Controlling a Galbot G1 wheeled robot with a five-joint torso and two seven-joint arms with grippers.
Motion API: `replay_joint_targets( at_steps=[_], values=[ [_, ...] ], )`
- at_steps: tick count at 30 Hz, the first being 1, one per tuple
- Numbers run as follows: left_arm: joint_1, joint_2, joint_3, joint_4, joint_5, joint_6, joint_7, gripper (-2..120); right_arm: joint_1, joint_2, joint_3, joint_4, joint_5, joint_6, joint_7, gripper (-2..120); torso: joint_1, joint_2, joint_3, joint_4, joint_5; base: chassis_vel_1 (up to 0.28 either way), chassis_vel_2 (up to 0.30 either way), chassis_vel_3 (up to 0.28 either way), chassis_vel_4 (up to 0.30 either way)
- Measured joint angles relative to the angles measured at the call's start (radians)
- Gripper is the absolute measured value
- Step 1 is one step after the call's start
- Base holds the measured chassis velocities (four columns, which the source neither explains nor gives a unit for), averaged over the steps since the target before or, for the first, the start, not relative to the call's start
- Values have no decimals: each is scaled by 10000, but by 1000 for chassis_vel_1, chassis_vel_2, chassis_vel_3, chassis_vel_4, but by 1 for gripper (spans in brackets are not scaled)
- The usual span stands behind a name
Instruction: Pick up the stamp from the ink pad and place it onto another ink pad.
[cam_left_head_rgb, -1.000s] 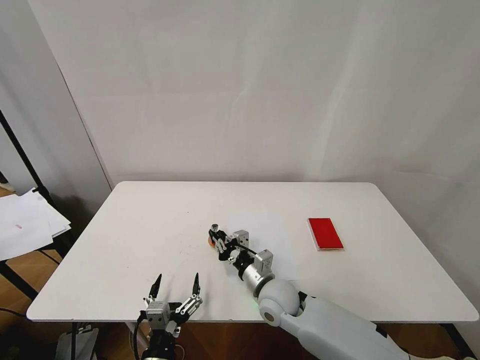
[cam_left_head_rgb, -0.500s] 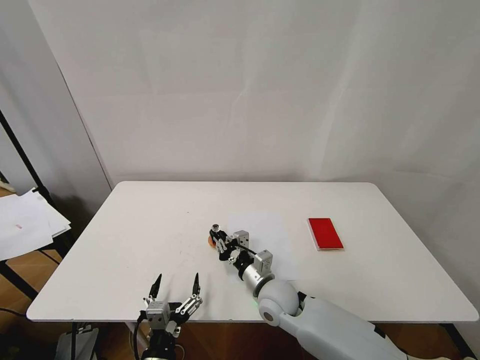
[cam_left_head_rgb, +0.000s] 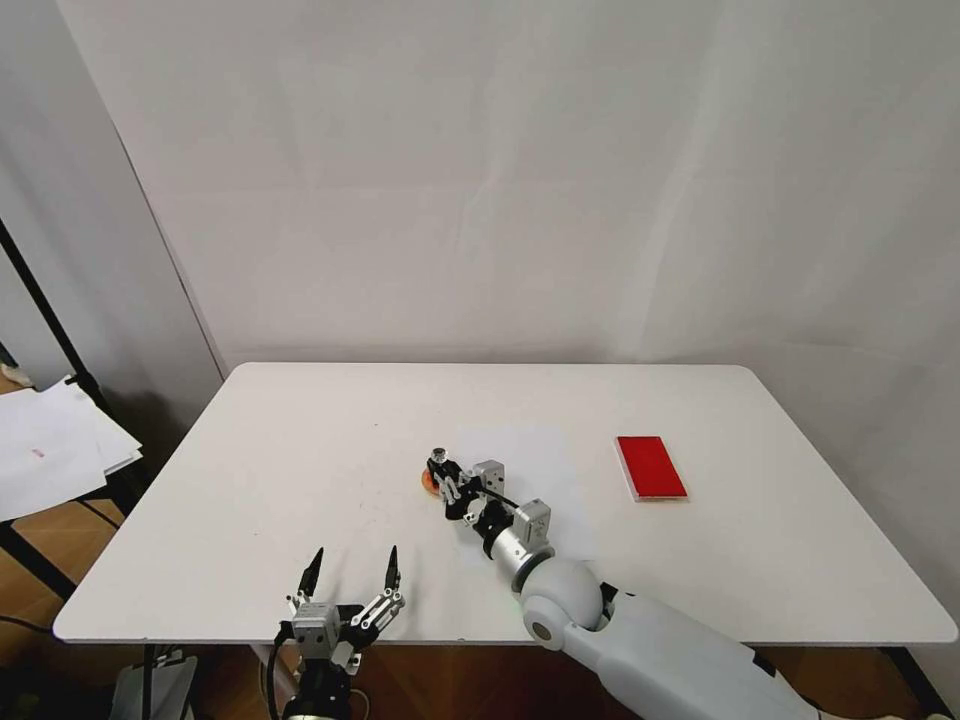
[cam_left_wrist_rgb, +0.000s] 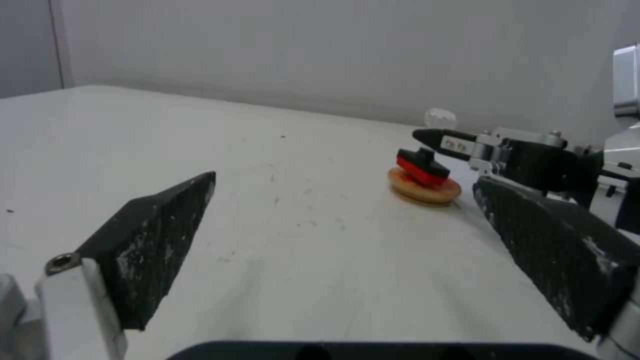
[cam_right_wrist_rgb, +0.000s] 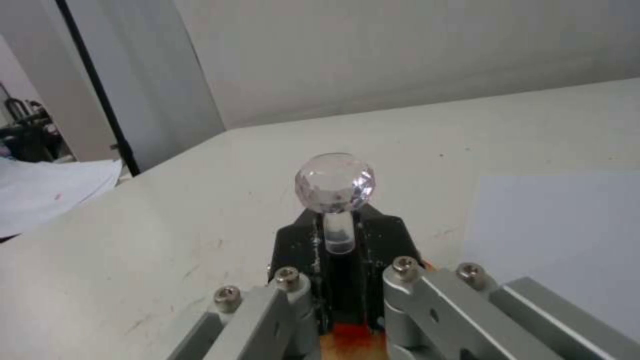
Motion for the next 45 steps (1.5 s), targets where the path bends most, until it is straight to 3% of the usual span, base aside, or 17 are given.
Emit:
replay_joint_targets(
  at_steps=[8,12,14,16,30,38,45],
  values=[
    [0,0,0,0,0,0,0,102,-43,-31,1,98,10,-75,121,13,0,0,0,0,0,0,0,0,0],
    [0,0,0,0,0,0,0,102,-43,-9,1,86,25,-86,137,35,0,0,0,0,0,0,0,0,0],
    [0,0,0,0,0,1,0,102,-40,-6,1,83,30,-87,140,37,0,0,0,0,0,0,0,0,0],
    [0,0,0,0,0,0,0,102,-35,5,2,80,83,-95,174,48,0,0,0,0,0,0,0,0,0],
    [0,0,0,0,0,0,0,102,-63,52,42,89,109,-110,310,97,0,-1,0,0,0,0,0,0,0],
    [0,0,0,0,0,0,0,102,-141,-494,392,1101,265,-622,662,100,0,-2,0,1,1,0,0,0,0],
    [0,-4,0,0,0,0,0,102,-1316,-1673,1963,2438,177,-990,916,100,0,-2,0,-1,1,0,0,0,0]
  ],
)
